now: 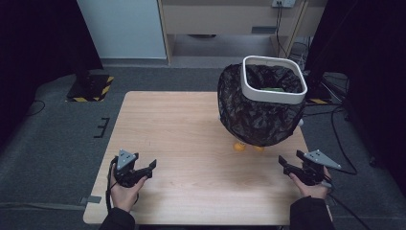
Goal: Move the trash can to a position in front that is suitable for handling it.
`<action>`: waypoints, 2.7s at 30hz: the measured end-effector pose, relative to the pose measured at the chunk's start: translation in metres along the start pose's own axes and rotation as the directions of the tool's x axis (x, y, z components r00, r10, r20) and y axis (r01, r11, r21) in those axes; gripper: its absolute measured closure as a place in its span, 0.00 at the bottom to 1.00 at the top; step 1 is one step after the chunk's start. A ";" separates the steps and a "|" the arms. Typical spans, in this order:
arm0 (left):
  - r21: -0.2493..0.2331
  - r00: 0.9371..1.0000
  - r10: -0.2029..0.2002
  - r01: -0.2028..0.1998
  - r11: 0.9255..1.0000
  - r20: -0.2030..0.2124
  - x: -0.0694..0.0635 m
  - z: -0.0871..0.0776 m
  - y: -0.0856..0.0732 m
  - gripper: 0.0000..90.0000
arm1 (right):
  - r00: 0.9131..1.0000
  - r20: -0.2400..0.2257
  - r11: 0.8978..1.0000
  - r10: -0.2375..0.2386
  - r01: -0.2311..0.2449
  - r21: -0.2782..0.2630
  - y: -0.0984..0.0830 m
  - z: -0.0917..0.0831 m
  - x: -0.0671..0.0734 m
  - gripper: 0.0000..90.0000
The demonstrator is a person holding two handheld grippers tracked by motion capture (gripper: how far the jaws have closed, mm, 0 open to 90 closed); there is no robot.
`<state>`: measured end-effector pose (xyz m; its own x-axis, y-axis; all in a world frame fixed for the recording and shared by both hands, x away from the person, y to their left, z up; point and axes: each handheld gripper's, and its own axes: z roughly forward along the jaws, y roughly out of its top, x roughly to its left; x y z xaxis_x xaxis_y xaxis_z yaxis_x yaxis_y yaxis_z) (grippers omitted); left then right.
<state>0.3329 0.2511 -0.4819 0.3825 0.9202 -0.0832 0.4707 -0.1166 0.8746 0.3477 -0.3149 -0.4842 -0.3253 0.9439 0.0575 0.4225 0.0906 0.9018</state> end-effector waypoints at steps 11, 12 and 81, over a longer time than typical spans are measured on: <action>-0.053 0.998 0.031 -0.028 0.998 0.051 -0.020 0.008 0.021 0.25 | 1.000 0.008 0.998 0.011 -0.010 -0.056 0.008 -0.006 -0.001 0.26; -0.057 0.998 0.031 -0.028 0.998 0.055 -0.022 0.010 0.023 0.25 | 1.000 0.007 0.998 0.019 -0.018 -0.060 0.009 -0.006 -0.001 0.26; -0.160 0.961 0.199 -0.169 0.973 0.194 -0.135 0.105 0.112 0.29 | 0.996 0.084 0.987 0.002 0.011 -0.157 0.051 0.006 -0.028 0.39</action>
<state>0.4178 0.0747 -0.4229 0.6155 0.7881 0.0013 0.2659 -0.2093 0.9410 0.3842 -0.3349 -0.4422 -0.2521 0.9674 0.0235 0.2806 0.0499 0.9585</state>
